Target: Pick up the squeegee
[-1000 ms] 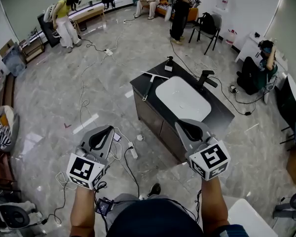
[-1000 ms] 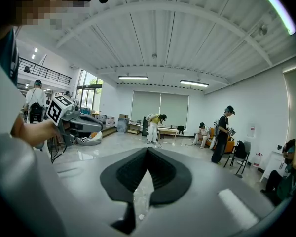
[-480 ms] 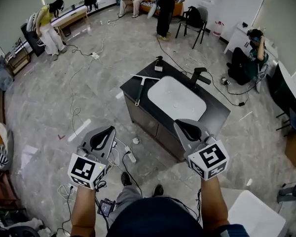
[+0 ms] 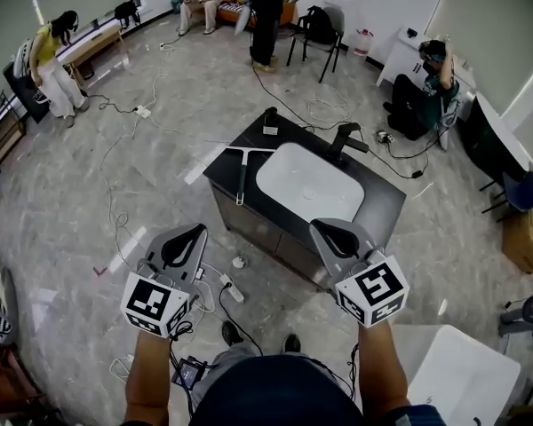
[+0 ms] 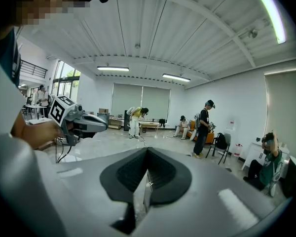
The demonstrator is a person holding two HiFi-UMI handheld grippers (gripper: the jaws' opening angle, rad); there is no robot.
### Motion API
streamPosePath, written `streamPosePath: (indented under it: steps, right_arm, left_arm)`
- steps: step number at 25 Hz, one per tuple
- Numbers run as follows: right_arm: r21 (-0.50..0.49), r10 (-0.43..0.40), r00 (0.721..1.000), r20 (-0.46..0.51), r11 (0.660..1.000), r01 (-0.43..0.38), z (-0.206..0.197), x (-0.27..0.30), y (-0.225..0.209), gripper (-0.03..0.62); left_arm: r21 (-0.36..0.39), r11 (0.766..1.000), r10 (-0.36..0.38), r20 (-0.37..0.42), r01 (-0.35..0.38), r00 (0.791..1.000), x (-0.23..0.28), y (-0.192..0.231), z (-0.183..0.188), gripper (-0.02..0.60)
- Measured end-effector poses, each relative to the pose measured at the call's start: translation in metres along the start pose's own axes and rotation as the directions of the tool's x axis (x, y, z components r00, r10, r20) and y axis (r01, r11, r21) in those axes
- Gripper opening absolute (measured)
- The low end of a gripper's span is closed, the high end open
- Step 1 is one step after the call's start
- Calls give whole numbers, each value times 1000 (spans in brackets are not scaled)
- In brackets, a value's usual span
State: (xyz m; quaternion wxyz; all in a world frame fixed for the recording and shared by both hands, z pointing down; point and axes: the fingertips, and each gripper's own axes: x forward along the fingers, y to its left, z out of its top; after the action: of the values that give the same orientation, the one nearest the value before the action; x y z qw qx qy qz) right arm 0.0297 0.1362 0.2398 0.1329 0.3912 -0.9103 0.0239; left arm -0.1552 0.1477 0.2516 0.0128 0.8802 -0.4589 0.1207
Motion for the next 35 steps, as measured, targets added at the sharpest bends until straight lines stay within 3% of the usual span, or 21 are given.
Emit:
streamPosePath:
  steps: [20, 27, 35]
  right_arm:
    - [1, -134, 991, -1, 991, 134, 34, 72, 8, 11]
    - [-18, -102, 995, -1, 995, 102, 34, 106, -16, 11]
    - [-36, 35, 999, 27, 999, -34, 39, 162, -67, 9]
  left_arm:
    - [20, 994, -112, 33, 111, 993, 13, 95, 0, 6]
    - [6, 998, -58, 29, 58, 998, 28, 123, -11, 6]
    - [-11, 997, 73, -8, -74, 997, 64, 143, -11, 6]
